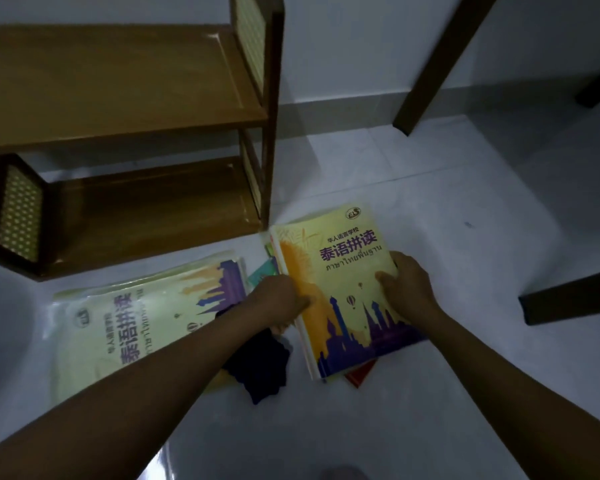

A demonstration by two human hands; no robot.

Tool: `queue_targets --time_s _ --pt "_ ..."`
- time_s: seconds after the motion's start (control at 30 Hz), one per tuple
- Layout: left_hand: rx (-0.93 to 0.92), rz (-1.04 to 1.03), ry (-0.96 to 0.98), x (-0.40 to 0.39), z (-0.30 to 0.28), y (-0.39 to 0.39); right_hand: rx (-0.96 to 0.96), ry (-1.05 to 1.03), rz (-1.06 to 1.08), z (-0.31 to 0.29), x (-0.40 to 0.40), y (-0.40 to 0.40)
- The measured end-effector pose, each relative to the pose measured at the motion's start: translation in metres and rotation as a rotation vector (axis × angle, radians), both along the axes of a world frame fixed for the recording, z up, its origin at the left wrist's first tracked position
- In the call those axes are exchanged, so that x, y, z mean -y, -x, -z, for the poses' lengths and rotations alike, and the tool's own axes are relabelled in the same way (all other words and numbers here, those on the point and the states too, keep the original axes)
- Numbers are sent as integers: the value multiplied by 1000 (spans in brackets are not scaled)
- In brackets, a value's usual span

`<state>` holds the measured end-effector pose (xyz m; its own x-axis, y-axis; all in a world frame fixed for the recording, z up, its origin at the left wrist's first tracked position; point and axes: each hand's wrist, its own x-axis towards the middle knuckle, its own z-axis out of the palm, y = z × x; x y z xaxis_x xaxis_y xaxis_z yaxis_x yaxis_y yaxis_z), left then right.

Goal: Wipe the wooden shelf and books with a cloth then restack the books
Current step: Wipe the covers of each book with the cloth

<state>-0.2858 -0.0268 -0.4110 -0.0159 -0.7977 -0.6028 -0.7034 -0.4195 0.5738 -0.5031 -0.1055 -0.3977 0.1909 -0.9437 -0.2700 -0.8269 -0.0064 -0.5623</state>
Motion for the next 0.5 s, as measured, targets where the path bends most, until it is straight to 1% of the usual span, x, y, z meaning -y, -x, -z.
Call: queue_targets --time_s 0.07,0.1,0.17,0.23,0.27,0.33,0.37,0.4,0.43,0.5 --pt "137 79 55 3 4 -1 -35 -4 5 11 4 4" --pt "201 104 87 3 4 -2 -94 10 -1 15 4 4" --pt "275 81 191 -3 3 -5 -213 117 -39 17 -2 -3" --pt "308 -30 382 -18 -3 -17 -177 243 -139 11 -18 -24" --pt "313 -85 486 -29 -5 -28 -139 262 -223 5 -32 -40" --pt "312 -110 645 -55 -5 -60 -54 225 -435 2 -67 -68" --pt "326 -112 673 -73 -3 -80 -26 183 -542 1 -88 -84" --pt "351 -121 659 -92 2 -100 -34 141 -649 1 -107 -95" --pt "384 -141 603 -114 7 -119 -72 99 -747 5 -124 -106" --pt "403 -167 451 -154 18 -151 -187 7 -846 16 -145 -116"
